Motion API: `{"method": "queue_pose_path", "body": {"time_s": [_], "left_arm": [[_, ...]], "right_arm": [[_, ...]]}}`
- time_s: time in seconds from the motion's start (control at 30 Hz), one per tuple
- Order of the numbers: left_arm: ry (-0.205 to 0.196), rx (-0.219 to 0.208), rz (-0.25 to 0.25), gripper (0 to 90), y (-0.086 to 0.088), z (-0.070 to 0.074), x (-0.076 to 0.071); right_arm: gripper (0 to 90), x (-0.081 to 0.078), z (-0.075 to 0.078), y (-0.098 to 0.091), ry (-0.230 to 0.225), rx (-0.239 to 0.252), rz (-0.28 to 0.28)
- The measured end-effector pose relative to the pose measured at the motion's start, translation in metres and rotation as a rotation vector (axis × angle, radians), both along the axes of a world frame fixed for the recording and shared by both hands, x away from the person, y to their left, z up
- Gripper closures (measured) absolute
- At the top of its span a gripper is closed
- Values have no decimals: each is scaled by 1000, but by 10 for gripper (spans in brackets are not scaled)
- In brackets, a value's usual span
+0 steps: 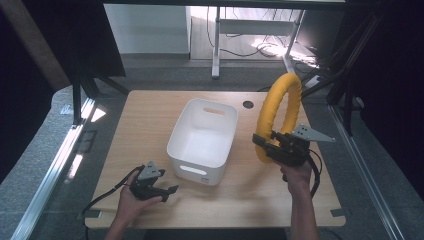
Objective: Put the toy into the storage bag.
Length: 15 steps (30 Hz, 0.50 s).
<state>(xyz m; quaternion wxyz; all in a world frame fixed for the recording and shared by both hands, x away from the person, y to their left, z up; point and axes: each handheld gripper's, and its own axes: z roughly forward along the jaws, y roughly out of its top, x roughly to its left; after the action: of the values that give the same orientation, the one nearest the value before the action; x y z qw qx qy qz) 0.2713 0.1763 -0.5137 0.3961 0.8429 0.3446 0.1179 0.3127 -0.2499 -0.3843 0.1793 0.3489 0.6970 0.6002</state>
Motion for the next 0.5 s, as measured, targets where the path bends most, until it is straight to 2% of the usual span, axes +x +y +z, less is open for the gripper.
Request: {"method": "queue_pose_path", "body": {"time_s": [0.5], "left_arm": [[-1,4,3,221,0,0,-1]], "right_arm": [[516,-9,-7,12,-59,12,-66]]}}
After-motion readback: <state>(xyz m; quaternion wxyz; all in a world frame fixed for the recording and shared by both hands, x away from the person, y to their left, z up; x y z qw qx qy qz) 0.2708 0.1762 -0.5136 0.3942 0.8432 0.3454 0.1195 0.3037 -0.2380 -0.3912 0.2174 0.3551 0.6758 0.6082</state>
